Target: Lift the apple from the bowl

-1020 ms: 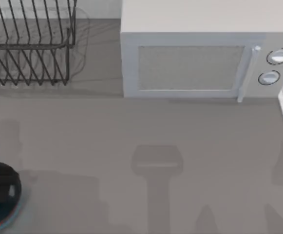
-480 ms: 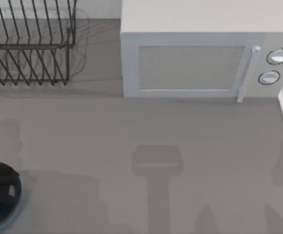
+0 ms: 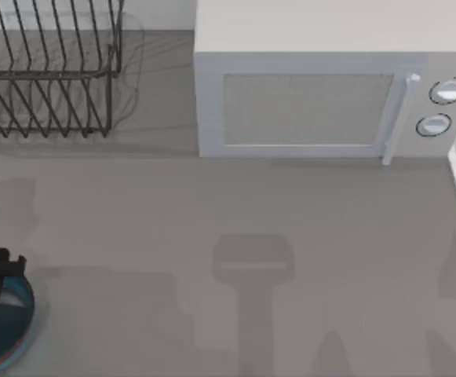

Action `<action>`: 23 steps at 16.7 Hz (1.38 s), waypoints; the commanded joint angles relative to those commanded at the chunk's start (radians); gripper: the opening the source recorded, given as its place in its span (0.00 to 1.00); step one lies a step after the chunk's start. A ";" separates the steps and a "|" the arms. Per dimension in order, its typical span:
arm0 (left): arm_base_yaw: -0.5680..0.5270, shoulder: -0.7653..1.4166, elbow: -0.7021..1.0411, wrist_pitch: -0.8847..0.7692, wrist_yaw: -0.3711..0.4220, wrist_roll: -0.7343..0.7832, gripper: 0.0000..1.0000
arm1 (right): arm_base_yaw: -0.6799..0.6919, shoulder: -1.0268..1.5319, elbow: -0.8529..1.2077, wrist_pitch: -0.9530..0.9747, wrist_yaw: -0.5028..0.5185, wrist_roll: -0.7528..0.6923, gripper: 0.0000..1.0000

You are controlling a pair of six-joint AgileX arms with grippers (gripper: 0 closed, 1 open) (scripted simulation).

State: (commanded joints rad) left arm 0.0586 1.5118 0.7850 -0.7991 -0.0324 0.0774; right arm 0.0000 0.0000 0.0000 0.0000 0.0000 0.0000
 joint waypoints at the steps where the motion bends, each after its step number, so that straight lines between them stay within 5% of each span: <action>1: -0.001 0.002 0.053 -0.054 0.000 -0.001 0.00 | 0.000 0.000 0.000 0.000 0.000 0.000 1.00; 12: -0.014 -0.056 0.808 -0.866 -0.001 -0.015 0.00 | 0.000 0.000 0.000 0.000 0.000 0.000 1.00; 23: -0.080 -0.030 0.861 -0.897 0.003 -0.084 0.00 | 0.000 0.000 0.000 0.000 0.000 0.000 1.00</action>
State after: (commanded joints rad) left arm -0.0215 1.4821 1.6463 -1.6962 -0.0298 -0.0065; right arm 0.0000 0.0000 0.0000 0.0000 0.0000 0.0000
